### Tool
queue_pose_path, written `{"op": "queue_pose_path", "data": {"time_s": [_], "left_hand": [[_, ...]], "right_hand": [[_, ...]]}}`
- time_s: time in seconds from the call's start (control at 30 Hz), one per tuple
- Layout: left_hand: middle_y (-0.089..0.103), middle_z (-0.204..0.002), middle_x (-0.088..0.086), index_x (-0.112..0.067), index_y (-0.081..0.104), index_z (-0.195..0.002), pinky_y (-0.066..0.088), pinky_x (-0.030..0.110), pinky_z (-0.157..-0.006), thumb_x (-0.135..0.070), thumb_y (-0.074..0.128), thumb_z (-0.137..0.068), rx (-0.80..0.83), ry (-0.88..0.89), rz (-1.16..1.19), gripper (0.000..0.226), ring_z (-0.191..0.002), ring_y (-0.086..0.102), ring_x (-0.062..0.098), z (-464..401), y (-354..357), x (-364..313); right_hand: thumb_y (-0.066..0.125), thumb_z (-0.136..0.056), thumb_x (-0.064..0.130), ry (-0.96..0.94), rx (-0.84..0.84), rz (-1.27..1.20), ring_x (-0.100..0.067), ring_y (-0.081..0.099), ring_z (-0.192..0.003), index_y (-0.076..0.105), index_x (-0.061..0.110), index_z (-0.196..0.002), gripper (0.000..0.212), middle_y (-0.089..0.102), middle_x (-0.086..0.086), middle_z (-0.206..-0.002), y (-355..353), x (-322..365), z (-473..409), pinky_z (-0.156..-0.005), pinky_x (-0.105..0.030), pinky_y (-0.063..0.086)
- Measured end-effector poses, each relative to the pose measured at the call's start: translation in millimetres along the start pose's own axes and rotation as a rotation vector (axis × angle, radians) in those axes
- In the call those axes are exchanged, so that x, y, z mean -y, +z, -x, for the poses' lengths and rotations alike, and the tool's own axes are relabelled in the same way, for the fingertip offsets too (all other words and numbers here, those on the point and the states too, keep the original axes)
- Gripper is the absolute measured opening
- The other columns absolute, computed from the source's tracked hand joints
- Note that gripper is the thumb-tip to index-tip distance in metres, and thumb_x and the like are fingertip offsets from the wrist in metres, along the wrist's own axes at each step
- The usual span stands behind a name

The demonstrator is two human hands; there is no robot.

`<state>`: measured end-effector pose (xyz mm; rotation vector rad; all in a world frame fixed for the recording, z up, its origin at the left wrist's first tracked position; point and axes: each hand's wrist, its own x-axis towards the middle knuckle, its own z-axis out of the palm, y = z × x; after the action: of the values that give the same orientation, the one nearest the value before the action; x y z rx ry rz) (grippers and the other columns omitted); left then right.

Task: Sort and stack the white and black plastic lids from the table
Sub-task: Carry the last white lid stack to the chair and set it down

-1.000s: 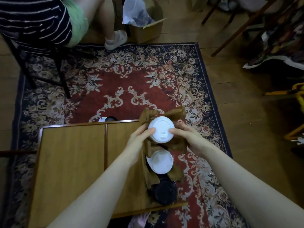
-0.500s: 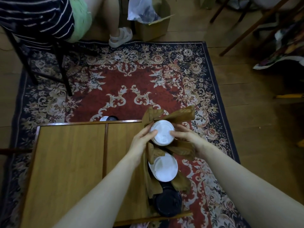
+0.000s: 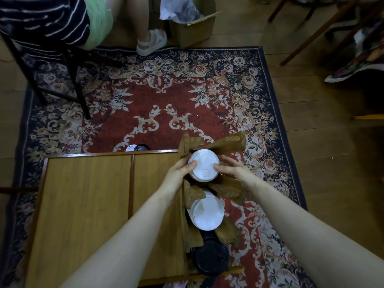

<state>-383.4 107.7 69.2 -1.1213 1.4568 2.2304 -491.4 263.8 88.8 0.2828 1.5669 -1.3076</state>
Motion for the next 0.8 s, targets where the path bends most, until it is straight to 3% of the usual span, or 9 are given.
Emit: {"op": "queue_pose_path", "data": {"time_s": [0.1, 0.17, 0.23, 0.37, 0.47, 0.57, 0.63, 0.7, 0.8], "left_hand": [[0.064, -0.131, 0.005, -0.018, 0.055, -0.137, 0.044, 0.040, -0.110, -0.033, 0.062, -0.095, -0.012, 0.005, -0.078, 0.045, -0.121, 0.060, 0.020, 1, 0, 2], [0.065, -0.127, 0.004, -0.014, 0.055, -0.138, 0.048, 0.033, -0.103, -0.032, 0.063, -0.095, -0.010, 0.005, -0.101, 0.047, -0.115, 0.062, 0.016, 1, -2, 1], [0.066, -0.125, 0.002, -0.012, 0.056, -0.137, 0.048, 0.026, -0.097, -0.032, 0.064, -0.094, -0.009, -0.001, -0.126, 0.048, -0.112, 0.062, 0.013, 0, -4, 0], [0.067, -0.128, 0.004, -0.011, 0.057, -0.139, 0.046, 0.027, -0.100, -0.034, 0.066, -0.092, -0.001, -0.018, -0.149, 0.052, -0.118, 0.062, 0.015, 0, -5, -1], [0.069, -0.115, -0.002, -0.014, 0.060, -0.133, 0.048, 0.016, -0.084, -0.029, 0.063, -0.095, -0.005, -0.027, -0.127, 0.041, -0.103, 0.064, 0.005, 3, -1, -2], [0.061, -0.137, 0.008, -0.009, 0.054, -0.140, 0.043, 0.024, -0.099, -0.027, 0.063, -0.097, -0.095, -0.046, -0.111, 0.048, -0.122, 0.059, 0.018, 1, 3, -2], [0.055, -0.144, 0.009, -0.008, 0.052, -0.143, 0.037, 0.025, -0.101, -0.029, 0.065, -0.096, -0.162, -0.049, -0.112, 0.053, -0.133, 0.051, 0.022, 1, 5, -2], [0.055, -0.145, 0.008, -0.008, 0.052, -0.143, 0.038, 0.027, -0.104, -0.027, 0.066, -0.096, -0.216, -0.030, -0.109, 0.053, -0.133, 0.051, 0.023, 0, 3, -1], [0.060, -0.137, 0.007, -0.009, 0.059, -0.136, 0.041, 0.031, -0.108, -0.016, 0.062, -0.098, -0.285, 0.007, -0.084, 0.038, -0.123, 0.056, 0.020, 4, -4, 1]], "right_hand": [[0.069, -0.086, 0.013, 0.002, 0.004, -0.003, -0.021, 0.063, -0.104, 0.058, 0.024, -0.107, 0.027, 0.065, -0.002, -0.110, -1, 1, 2, -0.098, -0.039, 0.049], [0.068, -0.088, 0.013, -0.002, -0.002, 0.016, -0.020, 0.063, -0.102, 0.055, 0.023, -0.114, 0.030, 0.064, -0.001, -0.107, -2, 1, 3, -0.097, -0.038, 0.050], [0.067, -0.089, 0.014, -0.004, -0.012, 0.024, -0.017, 0.063, -0.099, 0.054, 0.022, -0.115, 0.029, 0.064, 0.000, -0.105, -1, 2, 6, -0.088, -0.032, 0.053], [0.067, -0.089, 0.016, 0.001, -0.033, 0.016, -0.013, 0.063, -0.094, 0.055, 0.023, -0.115, 0.030, 0.065, 0.000, -0.107, -1, 1, 7, -0.076, -0.026, 0.053], [0.066, -0.090, 0.016, -0.007, -0.034, 0.024, -0.010, 0.062, -0.089, 0.055, 0.024, -0.116, 0.029, 0.064, 0.003, -0.102, -1, 1, 7, -0.073, -0.024, 0.053], [0.069, -0.089, 0.014, -0.043, -0.079, 0.147, -0.015, 0.061, -0.097, 0.058, 0.019, -0.120, 0.033, 0.063, -0.003, -0.112, 1, 0, 3, -0.080, -0.025, 0.053], [0.072, -0.087, 0.014, -0.066, -0.175, 0.223, -0.019, 0.060, -0.101, 0.058, 0.012, -0.127, 0.042, 0.058, -0.009, -0.124, 0, -3, -2, -0.081, -0.026, 0.053], [0.071, -0.088, 0.012, -0.066, -0.217, 0.204, -0.015, 0.062, -0.093, 0.057, 0.008, -0.128, 0.043, 0.058, -0.012, -0.125, -2, -5, -5, -0.075, -0.024, 0.054], [0.065, -0.092, 0.008, -0.076, -0.188, 0.179, -0.013, 0.063, -0.090, 0.063, 0.008, -0.123, 0.031, 0.063, -0.011, -0.121, -4, -9, -2, -0.081, -0.028, 0.055]]}}
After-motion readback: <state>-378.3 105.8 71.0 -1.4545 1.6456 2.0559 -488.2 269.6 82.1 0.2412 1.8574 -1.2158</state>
